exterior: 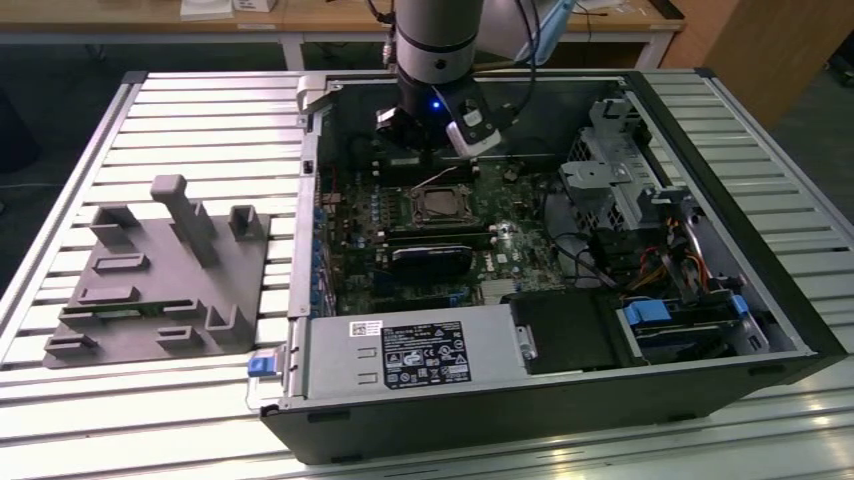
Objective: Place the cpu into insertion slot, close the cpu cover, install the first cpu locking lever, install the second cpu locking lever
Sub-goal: 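Install the first cpu locking lever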
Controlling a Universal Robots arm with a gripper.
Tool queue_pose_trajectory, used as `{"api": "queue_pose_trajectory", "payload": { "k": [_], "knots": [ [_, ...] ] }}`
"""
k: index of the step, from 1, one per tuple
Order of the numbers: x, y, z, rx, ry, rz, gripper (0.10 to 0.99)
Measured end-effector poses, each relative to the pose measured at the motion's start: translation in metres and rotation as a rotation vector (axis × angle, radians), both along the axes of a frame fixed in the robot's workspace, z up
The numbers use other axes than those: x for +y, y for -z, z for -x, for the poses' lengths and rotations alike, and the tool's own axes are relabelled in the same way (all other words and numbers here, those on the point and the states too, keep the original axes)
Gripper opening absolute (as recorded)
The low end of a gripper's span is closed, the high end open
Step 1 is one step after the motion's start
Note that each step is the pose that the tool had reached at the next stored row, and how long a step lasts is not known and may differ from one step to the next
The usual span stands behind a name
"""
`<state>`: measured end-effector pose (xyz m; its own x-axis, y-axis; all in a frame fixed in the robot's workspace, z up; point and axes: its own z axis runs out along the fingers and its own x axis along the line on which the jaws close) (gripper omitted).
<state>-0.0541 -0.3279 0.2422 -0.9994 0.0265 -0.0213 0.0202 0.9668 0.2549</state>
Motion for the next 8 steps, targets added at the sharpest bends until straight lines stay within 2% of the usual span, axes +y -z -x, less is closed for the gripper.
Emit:
{"api": "queue_pose_trajectory", "payload": {
  "k": [4, 6, 8],
  "knots": [
    [0.0000, 0.0002, -0.0001, -0.0017, 0.000, 0.001, 0.106],
    [0.0000, 0.0008, -0.0001, -0.0067, 0.000, 0.001, 0.106],
    [0.0000, 0.0016, -0.0001, -0.0154, 0.000, 0.001, 0.106]
  ]
}}
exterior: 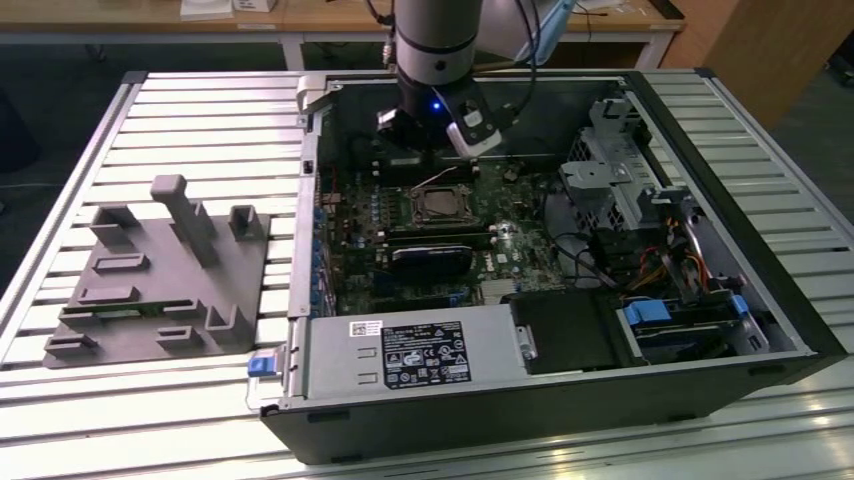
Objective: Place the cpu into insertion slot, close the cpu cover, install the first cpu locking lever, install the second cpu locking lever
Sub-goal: 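Install the first cpu locking lever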
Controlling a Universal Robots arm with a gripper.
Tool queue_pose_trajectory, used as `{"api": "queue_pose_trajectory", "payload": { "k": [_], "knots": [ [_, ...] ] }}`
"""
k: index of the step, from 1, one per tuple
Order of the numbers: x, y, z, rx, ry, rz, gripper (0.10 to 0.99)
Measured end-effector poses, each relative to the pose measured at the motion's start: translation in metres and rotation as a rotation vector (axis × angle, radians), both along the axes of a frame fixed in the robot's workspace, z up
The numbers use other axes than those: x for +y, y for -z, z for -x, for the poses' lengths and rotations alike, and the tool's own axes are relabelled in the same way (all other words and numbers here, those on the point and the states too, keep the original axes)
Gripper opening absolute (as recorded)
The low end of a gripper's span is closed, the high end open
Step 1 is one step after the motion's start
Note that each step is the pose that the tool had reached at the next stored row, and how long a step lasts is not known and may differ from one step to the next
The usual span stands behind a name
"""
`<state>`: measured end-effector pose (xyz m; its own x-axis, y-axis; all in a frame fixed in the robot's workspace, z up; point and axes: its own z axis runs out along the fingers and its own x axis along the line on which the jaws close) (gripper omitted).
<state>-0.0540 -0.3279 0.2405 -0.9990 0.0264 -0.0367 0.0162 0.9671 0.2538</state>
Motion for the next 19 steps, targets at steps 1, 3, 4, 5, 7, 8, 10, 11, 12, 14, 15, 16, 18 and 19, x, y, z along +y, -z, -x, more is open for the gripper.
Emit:
{"api": "queue_pose_trajectory", "payload": {
  "k": [1, 3, 4, 5, 7, 8, 10, 11, 12, 14, 15, 16, 18, 19],
  "knots": [
    [0.0000, 0.0004, 0.0000, -0.0040, 0.000, 0.000, 0.106],
    [0.0000, 0.0011, 0.0000, -0.0112, 0.000, 0.001, 0.106],
    [0.0000, 0.0014, 0.0000, -0.0147, 0.000, 0.001, 0.106],
    [0.0000, 0.0017, 0.0000, -0.0180, 0.000, 0.002, 0.106],
    [0.0000, 0.0022, 0.0000, -0.0230, 0.000, 0.003, 0.106],
    [0.0000, 0.0023, 0.0000, -0.0247, 0.000, 0.004, 0.106],
    [0.0000, 0.0024, 0.0000, -0.0257, 0.000, 0.005, 0.106],
    [0.0000, 0.0024, 0.0000, -0.0258, 0.000, 0.005, 0.106],
    [0.0000, 0.0024, 0.0000, -0.0258, 0.000, 0.005, 0.106],
    [0.0000, 0.0024, 0.0000, -0.0271, 0.000, 0.005, 0.106],
    [0.0000, 0.0026, 0.0001, -0.0317, 0.000, 0.005, 0.106],
    [0.0000, 0.0028, 0.0001, -0.0414, 0.000, 0.005, 0.106],
    [0.0000, 0.0034, 0.0004, -0.0652, 0.000, 0.005, 0.106],
    [0.0000, 0.0037, 0.0004, -0.0771, 0.000, 0.006, 0.106]
  ]
}}
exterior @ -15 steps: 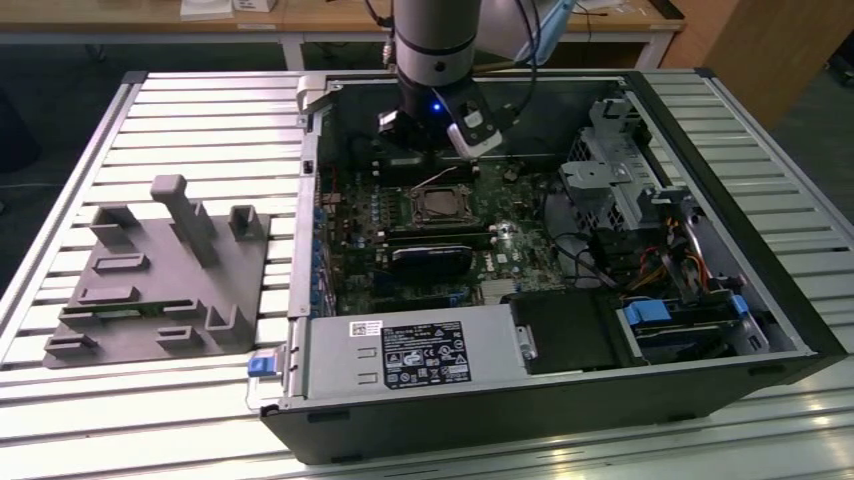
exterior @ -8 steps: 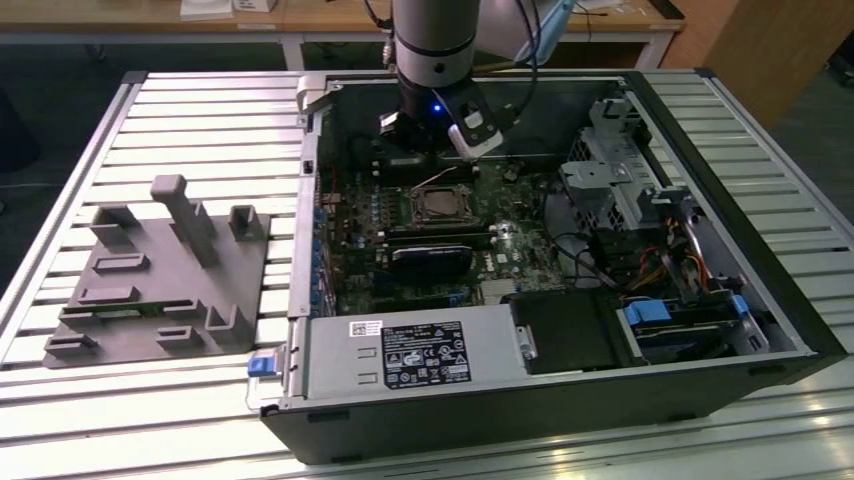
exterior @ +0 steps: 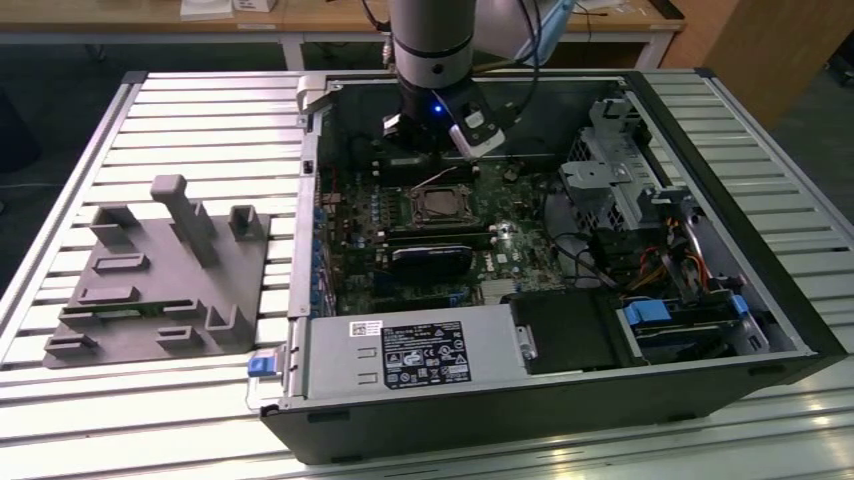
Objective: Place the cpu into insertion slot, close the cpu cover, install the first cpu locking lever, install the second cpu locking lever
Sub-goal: 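Install the first cpu locking lever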
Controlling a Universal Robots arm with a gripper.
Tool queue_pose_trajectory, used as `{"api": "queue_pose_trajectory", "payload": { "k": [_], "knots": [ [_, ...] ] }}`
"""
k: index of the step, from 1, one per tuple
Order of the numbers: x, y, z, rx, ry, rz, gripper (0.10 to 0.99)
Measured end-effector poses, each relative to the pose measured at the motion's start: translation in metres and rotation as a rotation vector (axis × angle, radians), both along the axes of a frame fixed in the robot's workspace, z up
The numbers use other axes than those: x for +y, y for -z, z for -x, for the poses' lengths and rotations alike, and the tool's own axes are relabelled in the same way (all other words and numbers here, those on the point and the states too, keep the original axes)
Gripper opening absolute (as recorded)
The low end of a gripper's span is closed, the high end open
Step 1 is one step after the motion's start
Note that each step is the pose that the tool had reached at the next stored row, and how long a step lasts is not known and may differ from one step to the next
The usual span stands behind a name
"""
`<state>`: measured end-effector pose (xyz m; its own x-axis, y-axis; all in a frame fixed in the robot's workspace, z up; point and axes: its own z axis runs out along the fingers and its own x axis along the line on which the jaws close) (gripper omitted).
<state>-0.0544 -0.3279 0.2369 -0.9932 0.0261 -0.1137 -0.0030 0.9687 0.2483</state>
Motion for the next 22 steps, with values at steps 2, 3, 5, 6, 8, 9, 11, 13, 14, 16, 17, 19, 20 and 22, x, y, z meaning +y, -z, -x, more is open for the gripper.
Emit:
{"api": "queue_pose_trajectory", "payload": {
  "k": [2, 3, 5, 6, 8, 9, 11, 13, 14, 16, 17, 19, 20, 22],
  "knots": [
    [0.0001, 0.0009, 0.0000, -0.0195, 0.000, 0.001, 0.106],
    [0.0001, 0.0014, 0.0000, -0.0273, 0.000, 0.002, 0.106],
    [0.0000, 0.0027, 0.0000, -0.0340, 0.000, 0.004, 0.106],
    [0.0000, 0.0038, 0.0000, -0.0340, 0.000, 0.006, 0.106],
    [0.0001, 0.0061, 0.0000, -0.0341, 0.000, 0.016, 0.106],
    [0.0001, 0.0072, 0.0000, -0.0341, 0.000, 0.021, 0.106],
    [0.0003, 0.0093, 0.0000, -0.0340, -0.001, 0.033, 0.106],
    [0.0008, 0.0115, 0.0000, -0.0341, -0.001, 0.043, 0.106],
    [0.0012, 0.0124, 0.0000, -0.0340, -0.001, 0.045, 0.106],
    [0.0020, 0.0136, 0.0000, -0.0341, -0.001, 0.045, 0.106],
    [0.0024, 0.0140, 0.0000, -0.0342, -0.001, 0.044, 0.106],
    [0.0031, 0.0145, 0.0000, -0.0341, -0.001, 0.043, 0.106],
    [0.0037, 0.0148, 0.0000, -0.0341, -0.001, 0.043, 0.106],
    [0.0056, 0.0153, 0.0000, -0.0341, -0.001, 0.043, 0.106]
  ]
}}
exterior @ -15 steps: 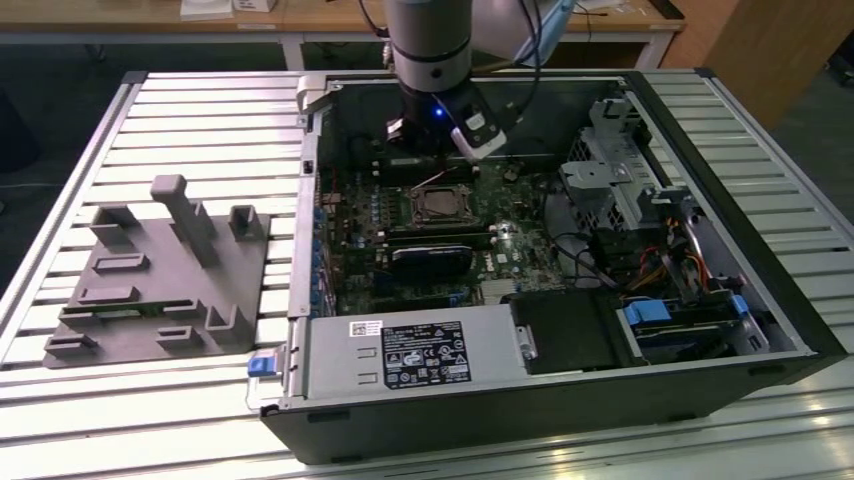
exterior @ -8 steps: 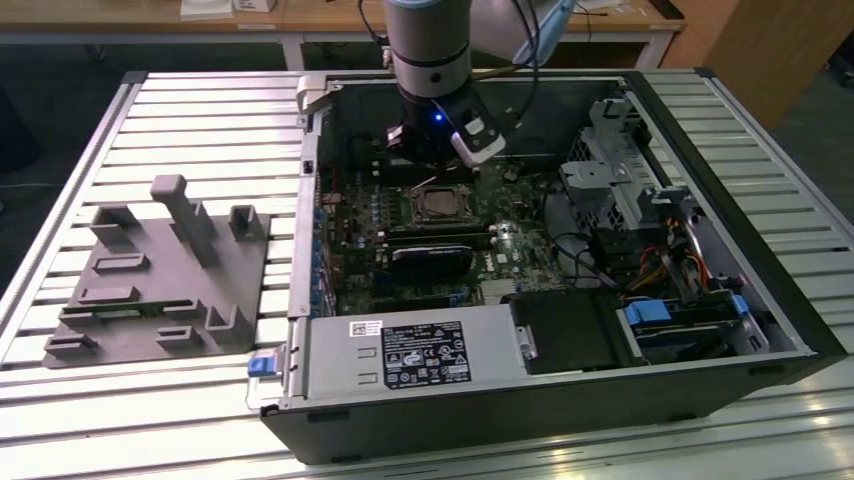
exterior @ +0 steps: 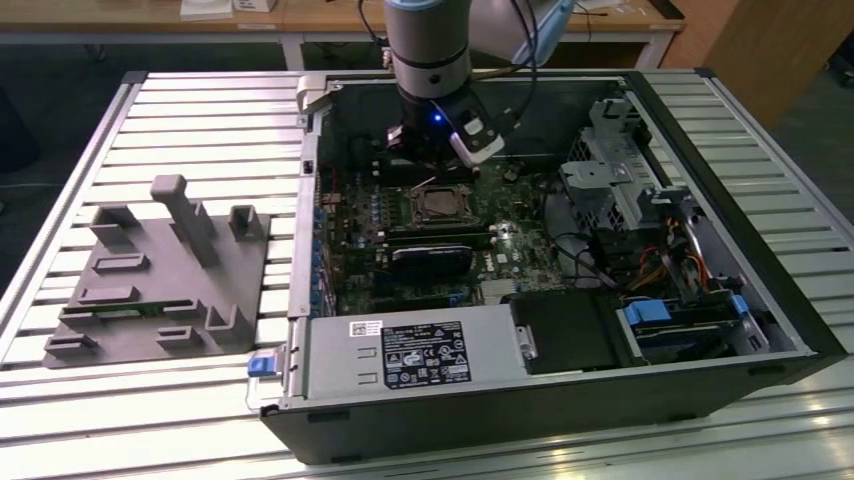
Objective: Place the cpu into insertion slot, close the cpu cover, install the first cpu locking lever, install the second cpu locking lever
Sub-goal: 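Install the first cpu locking lever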
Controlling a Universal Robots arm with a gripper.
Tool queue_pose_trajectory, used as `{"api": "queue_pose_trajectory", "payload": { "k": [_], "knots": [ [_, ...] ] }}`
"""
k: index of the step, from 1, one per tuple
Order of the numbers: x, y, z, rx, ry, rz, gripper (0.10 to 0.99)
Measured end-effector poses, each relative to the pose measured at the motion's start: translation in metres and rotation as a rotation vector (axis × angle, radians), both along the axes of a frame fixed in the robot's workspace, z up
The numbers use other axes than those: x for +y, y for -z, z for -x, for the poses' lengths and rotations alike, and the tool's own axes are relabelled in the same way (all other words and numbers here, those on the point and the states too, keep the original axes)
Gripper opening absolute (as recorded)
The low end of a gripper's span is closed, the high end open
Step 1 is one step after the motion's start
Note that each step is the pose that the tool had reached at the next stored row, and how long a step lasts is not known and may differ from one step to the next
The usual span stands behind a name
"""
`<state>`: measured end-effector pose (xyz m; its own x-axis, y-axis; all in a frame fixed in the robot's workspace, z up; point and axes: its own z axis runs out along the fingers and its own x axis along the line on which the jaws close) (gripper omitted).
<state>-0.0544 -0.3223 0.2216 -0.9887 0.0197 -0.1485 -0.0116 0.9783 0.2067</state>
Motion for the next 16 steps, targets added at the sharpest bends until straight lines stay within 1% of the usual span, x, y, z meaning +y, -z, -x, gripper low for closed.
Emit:
{"api": "queue_pose_trajectory", "payload": {
  "k": [5, 11, 14, 16],
  "knots": [
    [0.0057, 0.0023, -0.0007, 0.0000, 0.000, 0.000, 0.106],
    [0.0073, 0.0105, -0.0020, -0.0007, 0.000, 0.000, 0.106],
    [0.0091, 0.0117, -0.0034, -0.0008, 0.000, 0.002, 0.106],
    [0.0102, 0.0118, -0.0068, -0.0009, 0.002, 0.005, 0.106]
  ]
}}
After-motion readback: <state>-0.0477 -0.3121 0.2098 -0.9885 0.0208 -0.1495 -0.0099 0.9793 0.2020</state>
